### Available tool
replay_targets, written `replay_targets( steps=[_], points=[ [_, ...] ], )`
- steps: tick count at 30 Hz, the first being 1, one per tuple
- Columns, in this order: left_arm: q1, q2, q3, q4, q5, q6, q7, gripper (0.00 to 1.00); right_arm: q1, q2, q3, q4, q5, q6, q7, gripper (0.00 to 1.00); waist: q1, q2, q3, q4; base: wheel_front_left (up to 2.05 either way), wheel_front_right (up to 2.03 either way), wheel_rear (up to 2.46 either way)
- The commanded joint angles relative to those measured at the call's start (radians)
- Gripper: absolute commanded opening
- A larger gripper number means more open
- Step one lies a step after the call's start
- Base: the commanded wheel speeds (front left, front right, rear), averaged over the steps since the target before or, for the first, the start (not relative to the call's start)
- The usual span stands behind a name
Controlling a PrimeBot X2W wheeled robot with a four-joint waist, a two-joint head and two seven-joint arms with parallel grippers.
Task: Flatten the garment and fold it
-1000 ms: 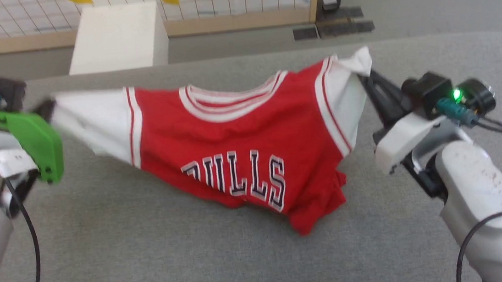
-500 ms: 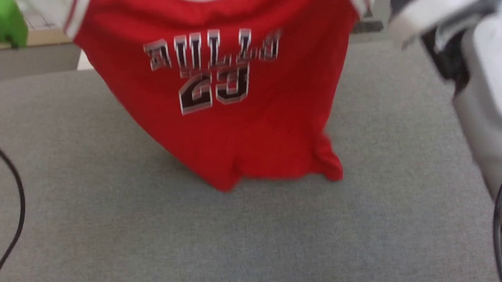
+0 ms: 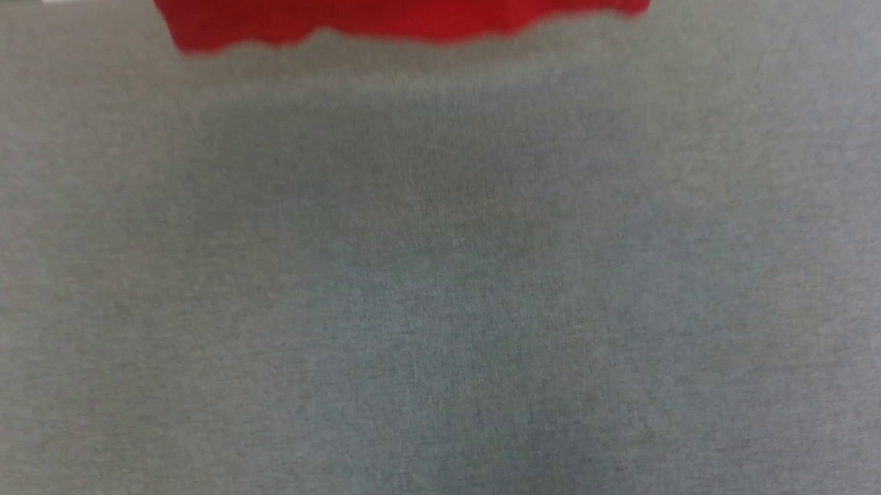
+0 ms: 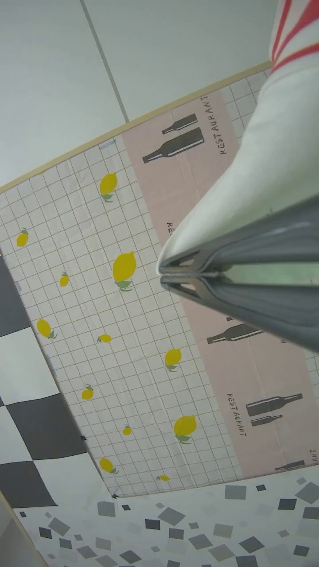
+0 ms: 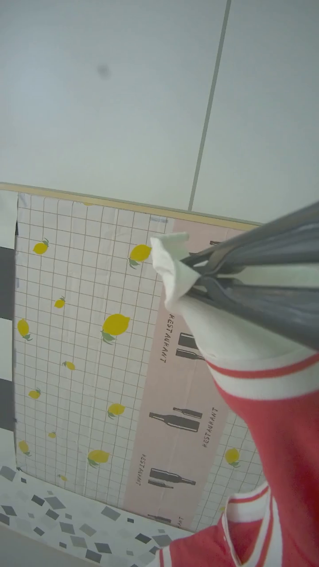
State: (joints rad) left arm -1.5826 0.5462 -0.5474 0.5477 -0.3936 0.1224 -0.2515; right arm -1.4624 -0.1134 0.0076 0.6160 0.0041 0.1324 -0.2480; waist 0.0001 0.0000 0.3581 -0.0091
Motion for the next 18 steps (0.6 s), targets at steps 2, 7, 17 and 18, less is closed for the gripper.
replay_targets(
  steps=[2, 7, 17, 18],
  points=[
    [-0.056, -0.009, 0.023, 0.007, 0.012, 0.015, -0.008, 0.00, -0.071, 0.002, -0.015, 0.011, -0.024, -0.002, -0.011, 0.00, -0.0001, 0.0000, 0.156, -0.007, 0.00, 0.00, 0.00],
    [-0.110, -0.006, 0.087, -0.027, 0.016, 0.022, -0.010, 0.00, -0.165, 0.009, -0.034, 0.000, -0.053, -0.002, -0.013, 0.00, -0.0001, 0.0000, 0.224, -0.014, 0.00, 0.00, 0.00],
    [0.063, -0.005, 0.167, -0.137, 0.049, 0.058, -0.010, 0.00, -0.091, 0.004, -0.028, -0.027, -0.080, -0.002, -0.014, 0.00, -0.0001, 0.0000, 0.259, -0.002, 0.00, 0.00, 0.00],
    [0.098, -0.006, 0.175, -0.148, 0.053, 0.062, -0.010, 0.00, -0.064, 0.006, -0.029, -0.029, -0.079, -0.002, -0.014, 0.00, -0.0001, 0.0000, 0.251, -0.002, 0.00, 0.00, 0.00]
  ],
)
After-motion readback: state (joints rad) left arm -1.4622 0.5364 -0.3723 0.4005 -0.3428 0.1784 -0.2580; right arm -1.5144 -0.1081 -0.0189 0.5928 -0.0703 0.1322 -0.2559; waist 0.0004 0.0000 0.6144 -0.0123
